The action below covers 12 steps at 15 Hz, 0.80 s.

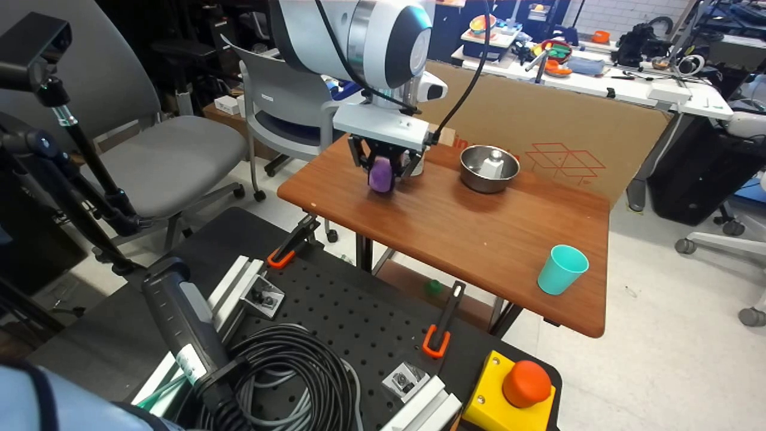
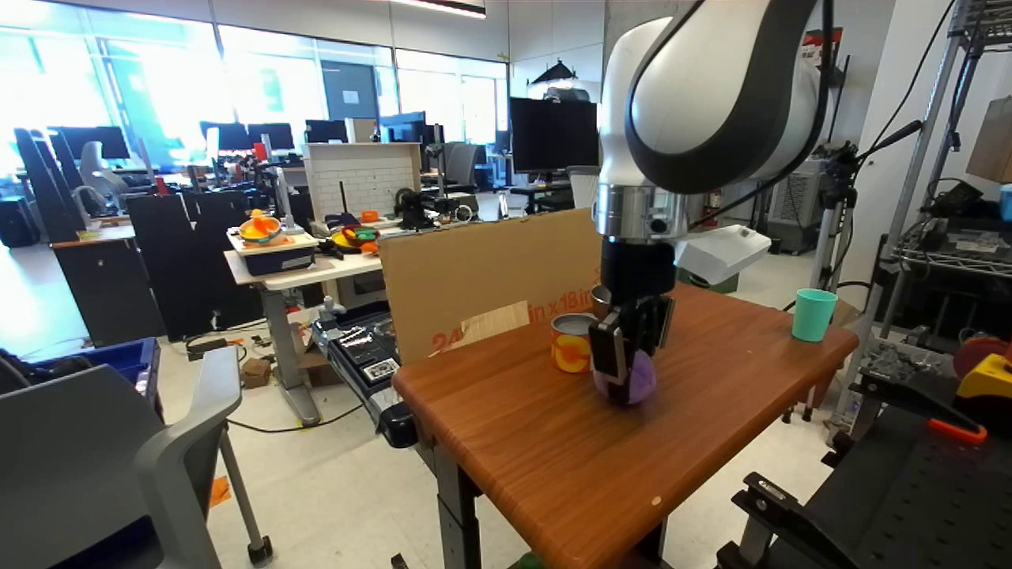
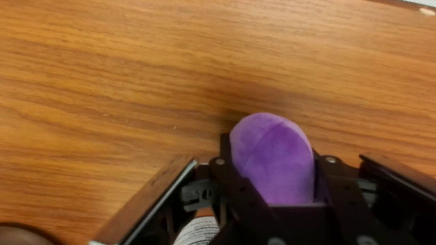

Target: Put the purple plush ball to the right

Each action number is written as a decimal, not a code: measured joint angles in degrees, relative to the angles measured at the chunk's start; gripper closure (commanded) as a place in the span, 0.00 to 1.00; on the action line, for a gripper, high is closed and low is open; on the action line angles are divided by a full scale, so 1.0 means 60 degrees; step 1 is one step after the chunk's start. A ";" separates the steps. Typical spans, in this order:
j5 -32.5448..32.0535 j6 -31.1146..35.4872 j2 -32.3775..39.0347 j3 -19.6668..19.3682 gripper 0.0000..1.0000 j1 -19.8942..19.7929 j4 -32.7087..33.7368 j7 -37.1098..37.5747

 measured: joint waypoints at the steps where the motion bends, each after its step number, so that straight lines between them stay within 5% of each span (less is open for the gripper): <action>1: 0.0008 0.0000 -0.0085 0.0002 0.92 -0.0013 0.0005 0.0007; 7: 0.0175 -0.0433 -0.1461 -0.0083 0.94 -0.0630 -0.0290 0.0126; 12: -0.0749 -0.1425 -0.2630 -0.1293 0.94 -0.1054 -0.0267 0.0975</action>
